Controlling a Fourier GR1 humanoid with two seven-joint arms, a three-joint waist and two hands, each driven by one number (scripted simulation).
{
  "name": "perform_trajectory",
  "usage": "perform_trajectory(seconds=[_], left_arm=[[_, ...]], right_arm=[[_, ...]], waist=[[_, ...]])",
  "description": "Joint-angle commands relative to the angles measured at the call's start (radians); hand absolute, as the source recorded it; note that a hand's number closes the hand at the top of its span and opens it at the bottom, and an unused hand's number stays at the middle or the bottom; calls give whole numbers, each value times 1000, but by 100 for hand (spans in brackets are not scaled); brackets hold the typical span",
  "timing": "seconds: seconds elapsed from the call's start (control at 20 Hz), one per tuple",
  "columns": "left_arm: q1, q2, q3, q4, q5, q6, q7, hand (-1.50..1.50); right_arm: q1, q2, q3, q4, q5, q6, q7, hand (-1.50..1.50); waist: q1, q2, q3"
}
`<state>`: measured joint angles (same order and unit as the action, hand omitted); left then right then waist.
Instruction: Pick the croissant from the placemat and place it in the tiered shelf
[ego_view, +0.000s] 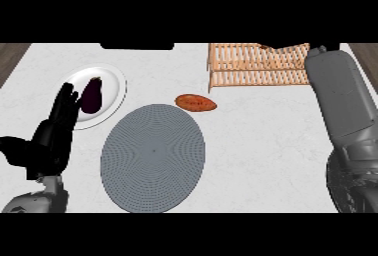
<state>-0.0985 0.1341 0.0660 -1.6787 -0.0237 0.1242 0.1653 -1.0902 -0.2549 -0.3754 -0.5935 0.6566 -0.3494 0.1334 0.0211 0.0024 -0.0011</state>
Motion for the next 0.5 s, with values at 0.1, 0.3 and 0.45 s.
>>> perform_trajectory(seconds=[0.1,0.3,0.45], left_arm=[[-34,12,32,71,4,-9,-49,0],[-6,-3,12,30,3,-8,-8,0],[52,-13,0,0,-21,5,-40,0]], right_arm=[[-35,-5,-54,-10,-104,-6,-96,-150],[-23,-45,-63,-98,-129,-18,-28,-150],[24,-102,-86,-184,-144,-9,56,-150]], waist=[[-7,4,1],[-17,-1,1],[-28,-8,1]])
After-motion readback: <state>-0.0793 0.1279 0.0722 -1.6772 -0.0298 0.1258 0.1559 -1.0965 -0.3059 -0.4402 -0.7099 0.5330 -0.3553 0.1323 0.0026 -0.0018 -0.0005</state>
